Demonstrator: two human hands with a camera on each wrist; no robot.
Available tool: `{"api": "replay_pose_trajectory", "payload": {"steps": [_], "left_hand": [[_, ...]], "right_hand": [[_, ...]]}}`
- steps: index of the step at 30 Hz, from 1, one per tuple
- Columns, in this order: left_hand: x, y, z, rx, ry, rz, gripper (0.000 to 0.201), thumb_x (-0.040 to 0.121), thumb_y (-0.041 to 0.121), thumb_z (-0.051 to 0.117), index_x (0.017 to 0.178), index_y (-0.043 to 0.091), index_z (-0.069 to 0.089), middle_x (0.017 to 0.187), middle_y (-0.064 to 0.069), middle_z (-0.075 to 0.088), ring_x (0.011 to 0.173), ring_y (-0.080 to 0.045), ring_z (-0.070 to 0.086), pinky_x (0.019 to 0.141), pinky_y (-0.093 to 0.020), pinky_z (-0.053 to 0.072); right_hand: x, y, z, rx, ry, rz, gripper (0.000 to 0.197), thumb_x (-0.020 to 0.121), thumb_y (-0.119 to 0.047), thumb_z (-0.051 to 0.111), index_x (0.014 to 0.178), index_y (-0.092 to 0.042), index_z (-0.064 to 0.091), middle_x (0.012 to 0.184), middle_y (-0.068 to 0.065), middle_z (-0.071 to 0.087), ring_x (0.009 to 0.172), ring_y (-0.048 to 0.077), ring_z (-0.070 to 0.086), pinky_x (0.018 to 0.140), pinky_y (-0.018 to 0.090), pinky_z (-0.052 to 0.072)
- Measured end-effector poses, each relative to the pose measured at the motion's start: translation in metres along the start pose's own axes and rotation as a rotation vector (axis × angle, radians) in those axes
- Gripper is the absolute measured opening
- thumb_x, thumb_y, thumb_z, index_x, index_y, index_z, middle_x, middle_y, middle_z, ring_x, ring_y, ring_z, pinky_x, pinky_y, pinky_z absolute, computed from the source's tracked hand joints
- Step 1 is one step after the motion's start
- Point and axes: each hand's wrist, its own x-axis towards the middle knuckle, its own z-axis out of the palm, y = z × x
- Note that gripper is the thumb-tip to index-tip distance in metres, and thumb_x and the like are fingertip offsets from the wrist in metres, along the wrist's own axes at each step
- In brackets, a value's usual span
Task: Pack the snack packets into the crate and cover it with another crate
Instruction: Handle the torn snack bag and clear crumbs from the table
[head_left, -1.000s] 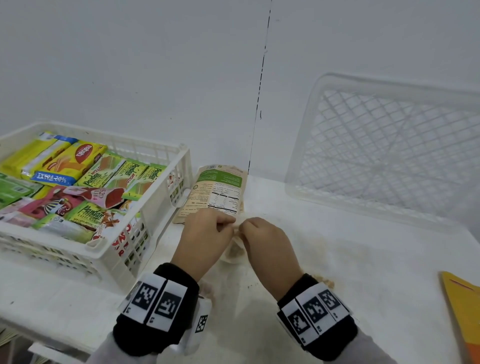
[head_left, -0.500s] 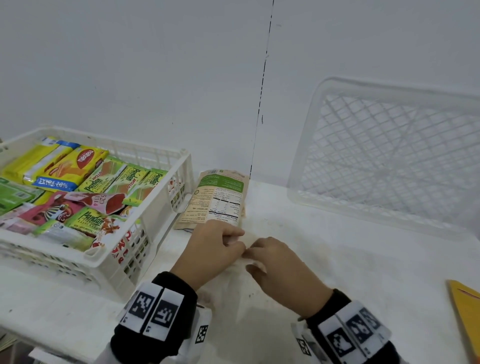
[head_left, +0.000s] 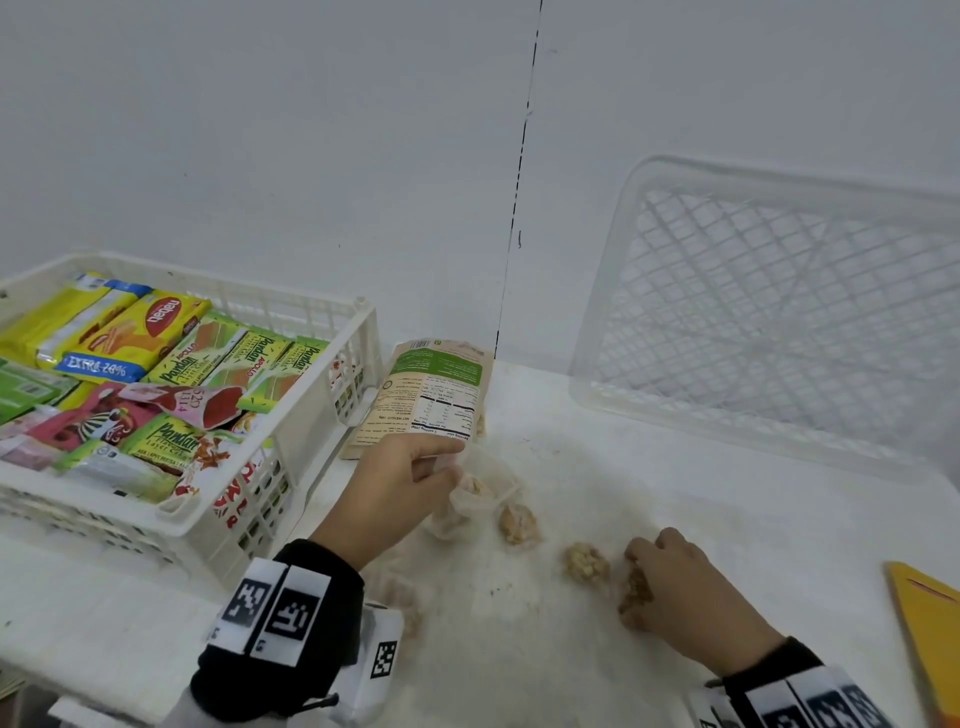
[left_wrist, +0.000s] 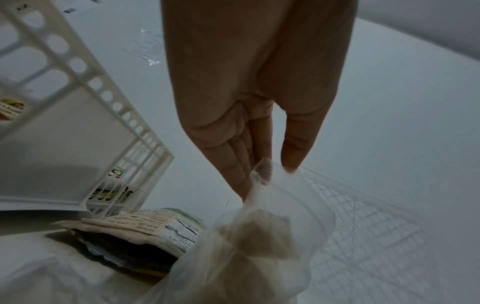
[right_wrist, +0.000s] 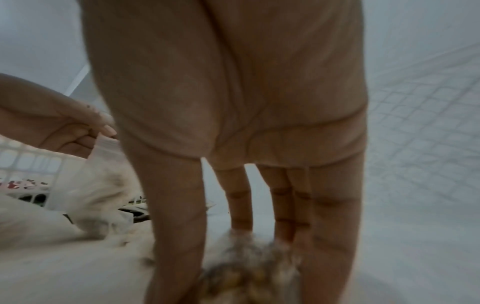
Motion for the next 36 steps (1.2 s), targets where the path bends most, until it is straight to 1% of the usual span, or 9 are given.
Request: {"api": "replay_pose_trajectory", "payload": {"steps": [6, 10, 13, 17, 20, 22, 30, 33, 36], "left_hand": [[-0.003, -0.001, 0.0, -0.045, 0.038, -0.019, 0.033, 0.082, 0.003, 0.066, 0.115, 0.009, 0.065, 0.119, -0.001, 0.064, 0.101, -0.001, 0.061, 0.081, -0.003, 0.045], [-0.008, -0.005, -0.004, -0.069, -0.017, -0.038, 0.048, 0.077, 0.009, 0.074, 0.123, 0.013, 0.06, 0.126, 0.003, 0.059, 0.11, -0.003, 0.058, 0.091, -0.013, 0.046], [-0.011, -0.007, -0.009, 0.01, -0.09, -0.007, 0.062, 0.073, 0.007, 0.078, 0.13, 0.016, 0.054, 0.128, 0.007, 0.053, 0.115, -0.003, 0.054, 0.094, -0.008, 0.042], [-0.01, -0.01, -0.013, 0.301, -0.093, 0.115, 0.052, 0.073, 0.0, 0.074, 0.122, 0.016, 0.063, 0.12, 0.003, 0.062, 0.109, -0.01, 0.058, 0.097, -0.024, 0.047], [-0.005, -0.006, -0.017, 0.501, -0.05, 0.229, 0.011, 0.077, 0.003, 0.069, 0.084, 0.009, 0.074, 0.089, -0.005, 0.073, 0.089, -0.019, 0.064, 0.082, -0.035, 0.049], [-0.001, -0.004, -0.021, 0.528, -0.037, 0.249, 0.007, 0.078, 0.005, 0.069, 0.077, 0.008, 0.076, 0.085, -0.006, 0.074, 0.088, -0.021, 0.066, 0.08, -0.034, 0.048], [-0.002, 0.006, -0.031, 0.457, -0.032, 0.534, 0.013, 0.076, 0.007, 0.064, 0.079, 0.011, 0.076, 0.082, 0.001, 0.075, 0.078, -0.009, 0.068, 0.073, -0.024, 0.053], [-0.003, 0.012, -0.038, 0.445, -0.022, 0.56, 0.014, 0.077, 0.006, 0.064, 0.082, 0.009, 0.076, 0.083, 0.0, 0.074, 0.078, -0.006, 0.067, 0.074, -0.016, 0.051], [0.0, 0.018, -0.044, 0.519, -0.023, 0.564, 0.013, 0.075, 0.006, 0.064, 0.078, 0.01, 0.076, 0.074, 0.001, 0.072, 0.066, -0.006, 0.065, 0.066, -0.014, 0.048]], "right_hand": [[0.006, -0.003, -0.01, 0.031, 0.126, -0.044, 0.021, 0.091, -0.016, 0.051, 0.077, -0.026, 0.038, 0.084, -0.005, 0.043, 0.087, 0.016, 0.048, 0.065, 0.022, 0.031], [0.011, -0.026, -0.042, 0.338, 0.599, -0.236, 0.017, 0.086, 0.001, 0.058, 0.09, -0.011, 0.068, 0.078, 0.0, 0.05, 0.073, 0.015, 0.049, 0.062, 0.007, 0.033], [0.006, -0.058, -0.063, 0.586, 0.908, -0.461, 0.021, 0.081, 0.005, 0.065, 0.099, -0.006, 0.069, 0.085, -0.001, 0.061, 0.075, 0.004, 0.056, 0.07, 0.004, 0.045], [0.012, -0.096, -0.061, 0.717, 0.768, -0.56, 0.009, 0.082, -0.004, 0.068, 0.083, -0.008, 0.061, 0.077, -0.001, 0.063, 0.074, 0.01, 0.06, 0.065, 0.027, 0.053], [0.024, -0.108, -0.053, 0.628, 0.695, -0.555, 0.006, 0.081, -0.002, 0.068, 0.076, -0.003, 0.064, 0.074, 0.006, 0.064, 0.07, 0.021, 0.059, 0.065, 0.038, 0.05], [0.029, -0.112, -0.049, 0.576, 0.668, -0.575, 0.006, 0.079, 0.001, 0.065, 0.075, -0.001, 0.068, 0.076, 0.01, 0.067, 0.071, 0.024, 0.061, 0.066, 0.04, 0.05], [0.031, -0.113, -0.041, 0.539, 0.607, -0.677, 0.033, 0.087, -0.031, 0.065, 0.116, -0.014, 0.066, 0.117, -0.002, 0.066, 0.107, 0.009, 0.059, 0.094, 0.017, 0.043], [0.03, -0.113, -0.038, 0.384, 0.537, -0.664, 0.05, 0.089, -0.033, 0.059, 0.136, -0.019, 0.047, 0.135, -0.006, 0.047, 0.123, 0.009, 0.045, 0.099, 0.024, 0.043], [0.029, -0.114, -0.043, 0.198, 0.539, -0.643, 0.056, 0.091, -0.033, 0.055, 0.143, -0.023, 0.034, 0.133, -0.005, 0.04, 0.119, 0.011, 0.043, 0.093, 0.022, 0.044]]}}
